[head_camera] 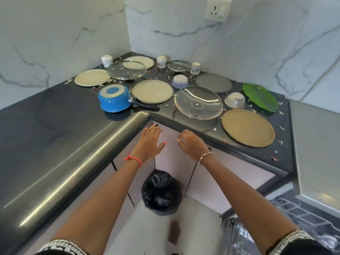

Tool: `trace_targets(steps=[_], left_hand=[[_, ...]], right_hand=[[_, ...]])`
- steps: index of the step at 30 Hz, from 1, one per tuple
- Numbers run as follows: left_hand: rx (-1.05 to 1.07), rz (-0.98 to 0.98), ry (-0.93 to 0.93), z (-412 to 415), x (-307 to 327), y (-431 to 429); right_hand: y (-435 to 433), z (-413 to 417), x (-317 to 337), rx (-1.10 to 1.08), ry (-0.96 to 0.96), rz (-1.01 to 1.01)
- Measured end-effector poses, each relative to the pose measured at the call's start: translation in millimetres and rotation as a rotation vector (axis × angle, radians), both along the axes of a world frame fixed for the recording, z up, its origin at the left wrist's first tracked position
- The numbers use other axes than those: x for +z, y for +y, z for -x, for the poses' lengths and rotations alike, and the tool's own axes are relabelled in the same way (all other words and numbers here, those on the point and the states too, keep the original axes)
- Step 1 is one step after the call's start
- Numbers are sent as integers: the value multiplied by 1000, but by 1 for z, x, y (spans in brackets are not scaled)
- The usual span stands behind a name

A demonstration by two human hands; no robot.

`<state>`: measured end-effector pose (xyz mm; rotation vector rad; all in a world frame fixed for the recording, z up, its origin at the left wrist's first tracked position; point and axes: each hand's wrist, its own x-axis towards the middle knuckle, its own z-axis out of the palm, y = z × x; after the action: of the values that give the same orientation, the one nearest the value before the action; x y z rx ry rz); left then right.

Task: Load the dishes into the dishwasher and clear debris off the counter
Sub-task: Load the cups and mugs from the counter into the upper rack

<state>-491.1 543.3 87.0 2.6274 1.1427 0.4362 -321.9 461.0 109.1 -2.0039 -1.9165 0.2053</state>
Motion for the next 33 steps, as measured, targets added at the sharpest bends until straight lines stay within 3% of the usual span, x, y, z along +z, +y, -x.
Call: trace_targets(steps=[9, 18, 33], left_hand=[[29, -43, -89, -39, 42, 127], [50, -34, -55, -79, 55, 238], [-90, 213, 68, -157, 38, 410]], right_hand=[[153, -45, 52, 87, 25, -148], [269, -104, 72, 33, 52, -131], [385, -202, 55, -339, 52, -8]])
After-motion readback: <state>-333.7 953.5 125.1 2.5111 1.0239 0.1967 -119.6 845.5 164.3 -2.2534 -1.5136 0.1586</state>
